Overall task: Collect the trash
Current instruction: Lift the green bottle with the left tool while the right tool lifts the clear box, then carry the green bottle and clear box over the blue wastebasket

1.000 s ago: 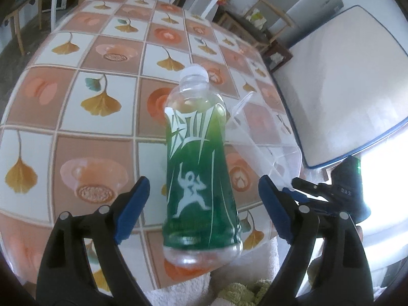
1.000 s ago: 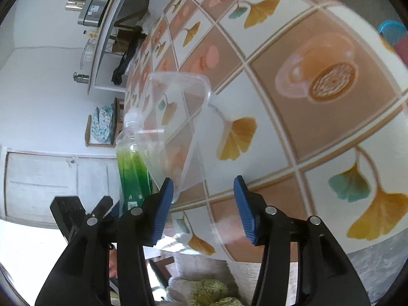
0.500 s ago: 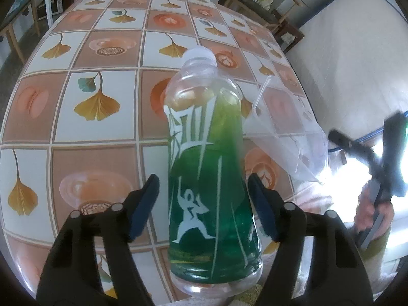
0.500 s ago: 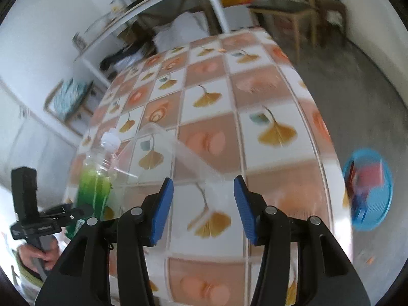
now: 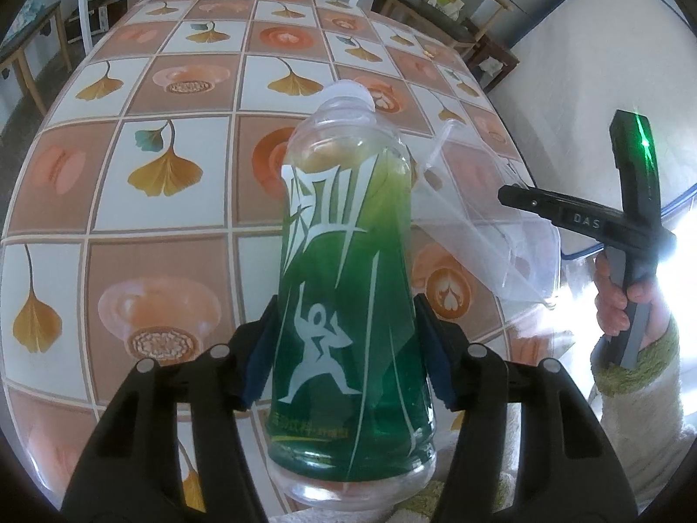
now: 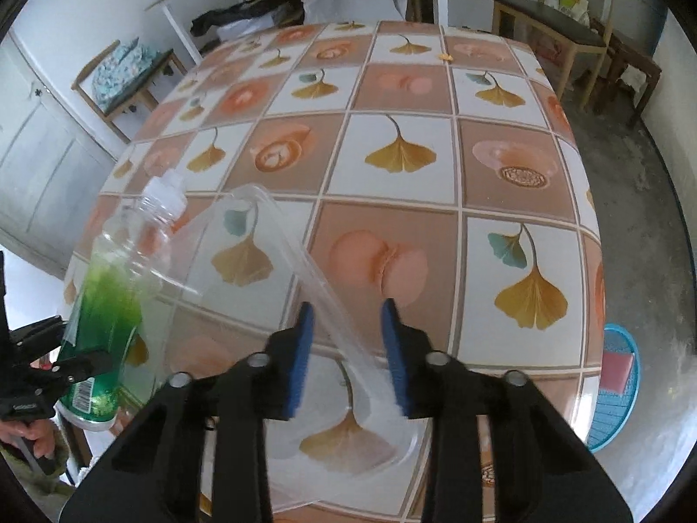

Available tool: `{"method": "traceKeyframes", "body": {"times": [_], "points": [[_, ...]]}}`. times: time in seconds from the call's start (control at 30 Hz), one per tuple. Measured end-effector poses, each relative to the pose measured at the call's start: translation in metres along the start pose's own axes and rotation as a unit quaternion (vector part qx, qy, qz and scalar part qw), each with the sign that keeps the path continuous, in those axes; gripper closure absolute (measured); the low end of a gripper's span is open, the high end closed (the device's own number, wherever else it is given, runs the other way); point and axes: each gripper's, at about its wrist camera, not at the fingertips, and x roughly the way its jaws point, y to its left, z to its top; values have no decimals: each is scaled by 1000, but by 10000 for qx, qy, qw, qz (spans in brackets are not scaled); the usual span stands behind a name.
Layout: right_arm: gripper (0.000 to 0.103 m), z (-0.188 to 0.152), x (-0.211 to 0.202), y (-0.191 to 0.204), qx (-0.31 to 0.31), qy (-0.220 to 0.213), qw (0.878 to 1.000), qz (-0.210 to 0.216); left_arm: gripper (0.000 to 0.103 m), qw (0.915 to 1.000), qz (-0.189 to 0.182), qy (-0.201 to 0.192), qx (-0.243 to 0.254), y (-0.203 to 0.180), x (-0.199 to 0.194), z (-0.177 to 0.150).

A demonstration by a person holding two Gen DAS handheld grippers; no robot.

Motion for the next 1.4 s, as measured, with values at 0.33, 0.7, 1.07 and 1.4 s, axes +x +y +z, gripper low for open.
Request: {"method": "traceKeyframes", "body": {"times": [0.33, 0.7, 1.07, 1.4], "points": [[98, -14, -10, -3, 293, -107, 9995, 5, 48, 9990, 220, -295, 267, -11, -10, -9], [99, -29, -31, -12, 686, -453, 9966, 13, 48, 9976, 278, -478, 407, -16, -18, -12], [99, -36, -47, -19, 927, -706, 9931, 122, 48, 9960, 345, -659, 488, -20, -29, -14], [99, -46, -90, -41, 1340, -1229, 9830, 247, 48, 9947, 27, -860, 562, -33, -48, -5]]}}
